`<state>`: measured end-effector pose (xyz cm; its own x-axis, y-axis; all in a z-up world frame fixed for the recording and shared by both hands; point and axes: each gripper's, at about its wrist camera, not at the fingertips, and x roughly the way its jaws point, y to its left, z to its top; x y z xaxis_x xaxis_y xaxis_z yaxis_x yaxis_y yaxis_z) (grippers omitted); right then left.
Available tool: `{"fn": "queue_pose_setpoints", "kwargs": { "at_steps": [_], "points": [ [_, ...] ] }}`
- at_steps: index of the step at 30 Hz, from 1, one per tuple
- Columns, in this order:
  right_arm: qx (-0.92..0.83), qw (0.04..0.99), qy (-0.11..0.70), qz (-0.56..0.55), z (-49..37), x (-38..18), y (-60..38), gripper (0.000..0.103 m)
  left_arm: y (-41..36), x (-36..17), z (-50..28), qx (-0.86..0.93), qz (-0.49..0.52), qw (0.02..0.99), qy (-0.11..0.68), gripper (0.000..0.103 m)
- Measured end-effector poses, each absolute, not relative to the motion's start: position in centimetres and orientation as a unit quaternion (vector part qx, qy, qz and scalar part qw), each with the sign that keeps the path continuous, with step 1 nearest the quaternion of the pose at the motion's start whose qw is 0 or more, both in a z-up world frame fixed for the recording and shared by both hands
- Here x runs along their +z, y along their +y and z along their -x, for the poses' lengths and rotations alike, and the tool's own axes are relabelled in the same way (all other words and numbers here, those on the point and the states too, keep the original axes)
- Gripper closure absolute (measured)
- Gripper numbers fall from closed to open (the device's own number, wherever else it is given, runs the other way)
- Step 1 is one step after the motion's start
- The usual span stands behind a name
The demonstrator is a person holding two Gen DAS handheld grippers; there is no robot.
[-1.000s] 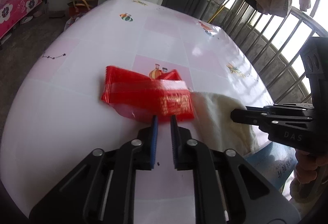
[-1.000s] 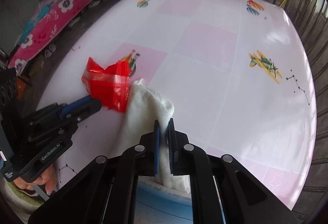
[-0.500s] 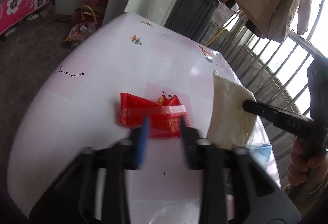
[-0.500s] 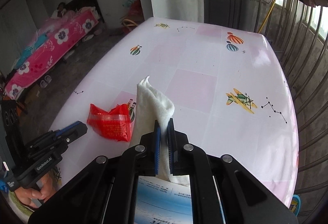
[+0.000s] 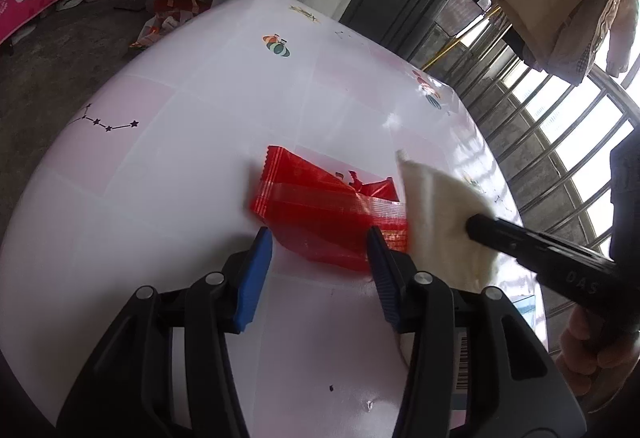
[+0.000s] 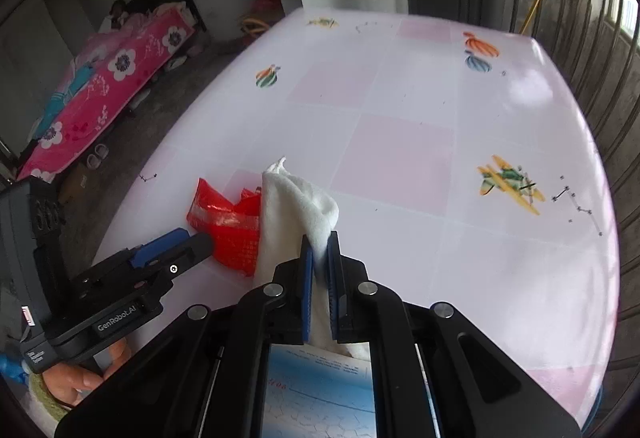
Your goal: Collect trash
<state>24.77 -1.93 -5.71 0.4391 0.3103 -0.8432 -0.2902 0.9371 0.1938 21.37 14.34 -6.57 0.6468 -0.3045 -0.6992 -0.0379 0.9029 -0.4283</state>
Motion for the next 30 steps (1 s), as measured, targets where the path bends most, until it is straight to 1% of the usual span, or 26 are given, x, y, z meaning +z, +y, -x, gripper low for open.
{"fn": "queue_pose_setpoints", "kwargs": {
  "at_steps": [6,9,10,12,13,15,17,22,27,30],
  "points": [
    [0.189,0.829,0.526,-0.016,-26.1,-7.3,-1.4,0.096,14.7,-6.7,-21.5,-0.09,0.22,0.881,0.41,0.058],
    [0.196,0.823,0.533,-0.004,-26.4,-7.6,-0.8,0.096,15.2,-6.9,-21.6,-0.099,0.248,0.874,0.406,0.059],
    [0.2,0.821,0.535,0.001,-26.4,-7.8,-0.5,0.096,15.3,-7.0,-21.7,-0.1,0.255,0.873,0.404,0.061],
    [0.206,0.818,0.537,0.005,-26.3,-7.9,-0.2,0.096,15.5,-7.2,-21.9,-0.102,0.261,0.871,0.402,0.07],
    [0.209,0.817,0.538,0.007,-26.3,-8.0,0.0,0.096,15.5,-7.3,-22.1,-0.105,0.264,0.871,0.402,0.071],
    [0.214,0.816,0.537,0.01,-26.2,-7.9,0.4,0.096,15.6,-7.3,-22.2,-0.111,0.267,0.87,0.4,0.081],
    [0.22,0.815,0.537,0.012,-26.2,-7.8,0.7,0.096,15.5,-7.3,-22.3,-0.116,0.267,0.869,0.4,0.085],
    [0.233,0.812,0.535,0.018,-26.2,-7.8,1.5,0.096,15.3,-7.2,-22.2,-0.126,0.269,0.87,0.394,0.091],
    [0.246,0.814,0.526,0.022,-25.4,-7.2,2.1,0.096,15.5,-6.8,-21.7,-0.133,0.269,0.874,0.382,0.101],
    [0.249,0.82,0.516,0.016,-25.1,-6.4,2.0,0.096,16.0,-6.2,-21.2,-0.131,0.269,0.878,0.374,0.103]
  ]
}}
